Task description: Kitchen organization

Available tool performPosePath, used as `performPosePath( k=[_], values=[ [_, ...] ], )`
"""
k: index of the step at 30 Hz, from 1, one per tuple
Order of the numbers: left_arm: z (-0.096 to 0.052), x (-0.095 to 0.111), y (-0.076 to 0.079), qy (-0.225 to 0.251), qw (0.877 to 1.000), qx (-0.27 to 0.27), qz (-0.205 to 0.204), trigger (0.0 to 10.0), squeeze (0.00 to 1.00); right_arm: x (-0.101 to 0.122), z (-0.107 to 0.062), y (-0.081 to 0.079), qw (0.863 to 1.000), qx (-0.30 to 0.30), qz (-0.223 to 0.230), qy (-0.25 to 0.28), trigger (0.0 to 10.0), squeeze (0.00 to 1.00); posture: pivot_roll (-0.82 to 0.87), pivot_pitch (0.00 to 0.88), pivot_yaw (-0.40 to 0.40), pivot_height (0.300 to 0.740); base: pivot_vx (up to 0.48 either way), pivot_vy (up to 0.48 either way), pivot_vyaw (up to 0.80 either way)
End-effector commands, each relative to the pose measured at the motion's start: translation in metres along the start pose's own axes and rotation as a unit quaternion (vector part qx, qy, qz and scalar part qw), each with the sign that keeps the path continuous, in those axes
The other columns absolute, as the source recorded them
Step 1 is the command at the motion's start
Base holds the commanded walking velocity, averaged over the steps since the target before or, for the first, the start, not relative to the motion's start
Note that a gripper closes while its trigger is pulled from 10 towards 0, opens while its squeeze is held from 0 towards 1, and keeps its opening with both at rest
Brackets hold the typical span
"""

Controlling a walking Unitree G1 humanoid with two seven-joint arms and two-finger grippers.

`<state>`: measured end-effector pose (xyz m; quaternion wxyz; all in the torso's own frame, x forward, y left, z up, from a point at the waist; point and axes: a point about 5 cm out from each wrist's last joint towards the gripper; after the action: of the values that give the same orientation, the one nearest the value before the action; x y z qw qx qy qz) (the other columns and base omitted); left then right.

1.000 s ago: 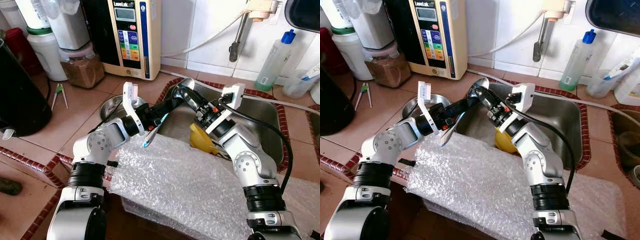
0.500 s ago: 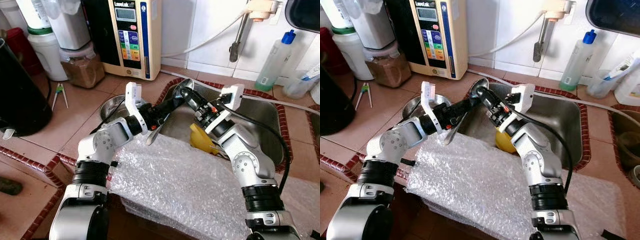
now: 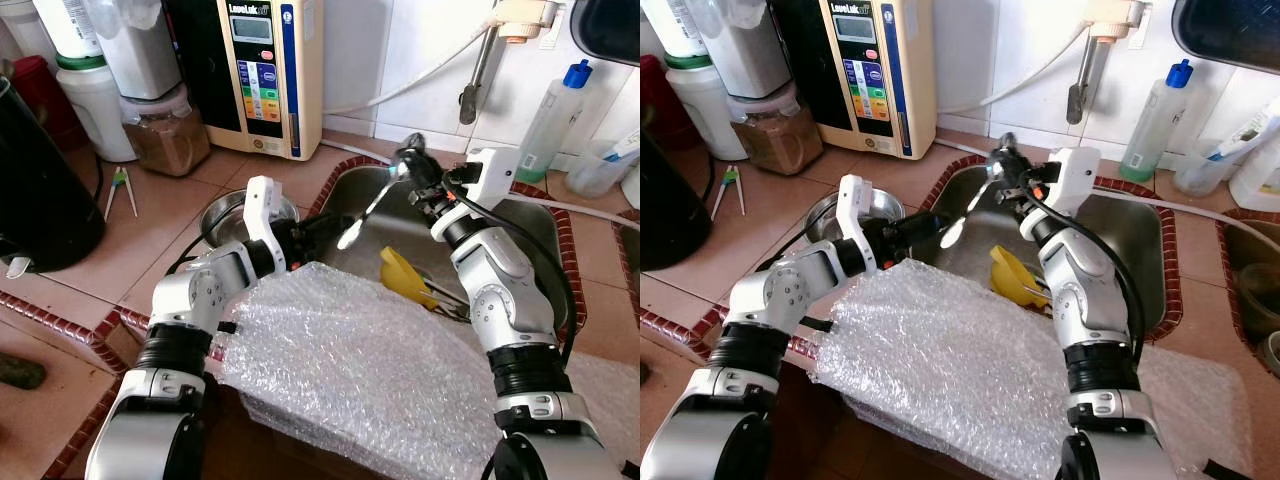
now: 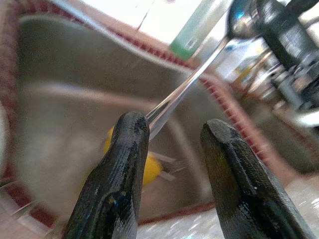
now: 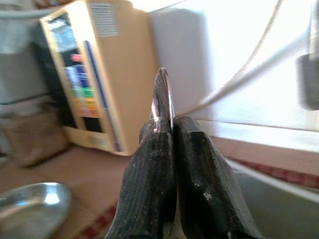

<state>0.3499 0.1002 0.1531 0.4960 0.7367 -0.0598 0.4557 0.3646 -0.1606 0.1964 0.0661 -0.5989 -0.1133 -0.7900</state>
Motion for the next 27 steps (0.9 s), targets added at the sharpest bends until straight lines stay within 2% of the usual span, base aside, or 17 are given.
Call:
performPosePath(
  k=[1, 2, 4, 6, 7, 9, 12, 17, 18, 19, 20, 25, 27],
  values=[
    [-0.001, 0.002, -0.001, -0.004, 1.000, 0.008, 0.026, 10.0, 1.00, 0.002, 0.002, 0.007, 0.999, -0.023, -0.030, -0.003, 0.0, 0.00, -0.04, 0.000, 0.046, 0.740, 0.000, 0.000, 0.00],
    [-0.003, 0.001, -0.003, -0.010, 0.999, 0.014, 0.034, 10.0, 1.00, -0.005, 0.000, 0.012, 0.998, -0.039, -0.054, -0.022, 0.0, 0.00, -0.04, 0.000, 0.046, 0.740, 0.000, 0.000, 0.00],
    [-0.004, 0.000, -0.005, -0.015, 0.999, 0.019, 0.041, 10.0, 1.00, -0.009, -0.001, 0.015, 0.996, -0.049, -0.070, -0.035, 0.0, 0.00, -0.04, 0.000, 0.046, 0.740, 0.000, 0.000, 0.00],
    [-0.006, -0.002, -0.008, -0.029, 0.998, 0.029, 0.058, 10.0, 1.00, -0.022, -0.005, 0.019, 0.989, -0.059, -0.119, -0.068, 0.0, 0.00, -0.04, 0.000, 0.047, 0.740, 0.000, 0.000, 0.00],
    [-0.007, -0.003, -0.008, -0.031, 0.997, 0.029, 0.061, 10.0, 1.00, -0.027, -0.007, 0.019, 0.984, -0.054, -0.147, -0.081, 0.0, 0.00, -0.04, 0.000, 0.047, 0.740, 0.000, 0.000, 0.00],
    [-0.007, -0.003, -0.009, -0.035, 0.997, 0.031, 0.069, 10.0, 1.00, -0.033, -0.009, 0.017, 0.979, -0.045, -0.170, -0.099, 0.0, 0.00, -0.04, 0.000, 0.048, 0.740, 0.000, 0.000, 0.00],
    [-0.008, -0.006, -0.010, -0.048, 0.994, 0.036, 0.093, 10.0, 1.00, -0.050, -0.015, 0.013, 0.973, -0.028, -0.185, -0.133, 0.0, 0.00, -0.04, 0.000, 0.047, 0.740, 0.000, 0.000, 0.00],
    [-0.009, -0.006, -0.011, -0.049, 0.994, 0.039, 0.095, 10.0, 1.00, -0.067, -0.023, 0.010, 0.968, -0.016, -0.184, -0.170, 0.0, 0.00, -0.04, 0.000, 0.048, 0.740, 0.000, 0.000, 0.00],
    [-0.010, -0.007, -0.012, -0.053, 0.993, 0.040, 0.098, 10.0, 1.00, -0.075, -0.027, 0.008, 0.966, -0.006, -0.176, -0.190, 5.4, 0.97, -0.04, 0.000, 0.048, 0.740, 0.000, 0.000, 0.00],
    [-0.010, -0.007, -0.012, -0.053, 0.993, 0.040, 0.098, 10.0, 1.00, -0.075, -0.027, 0.008, 0.966, -0.006, -0.176, -0.190, 5.4, 0.97, -0.04, 0.000, 0.048, 0.740, 0.000, 0.000, 0.00],
    [-0.010, -0.007, -0.012, -0.053, 0.993, 0.041, 0.101, 10.0, 1.00, -0.077, -0.028, 0.008, 0.966, -0.006, -0.173, -0.193, 10.0, 1.00, -0.04, 0.000, 0.048, 0.740, 0.000, 0.000, 0.00],
    [-0.010, -0.002, -0.015, -0.035, 0.992, 0.056, 0.106, 10.0, 1.00, -0.080, -0.029, 0.006, 0.966, 0.001, -0.167, -0.195, 10.0, 1.00, -0.04, 0.000, 0.048, 0.740, 0.000, 0.000, 0.00],
    [-0.009, 0.004, -0.018, -0.013, 0.990, 0.077, 0.113, 10.0, 1.00, -0.080, -0.028, 0.005, 0.967, 0.001, -0.167, -0.192, 10.0, 1.00, -0.03, 0.000, 0.046, 0.740, 0.000, 0.000, 0.00]
  ],
)
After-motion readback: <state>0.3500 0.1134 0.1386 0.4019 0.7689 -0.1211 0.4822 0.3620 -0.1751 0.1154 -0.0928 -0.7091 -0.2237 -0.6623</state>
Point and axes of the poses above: a point about 5 cm out from each wrist's last joint towards the gripper, its own z axis pointing out of the wrist towards the gripper, its own x axis along the axis of the wrist's last joint, y = z × x, and after that the axes turned 14 degrees about -z, right-handed
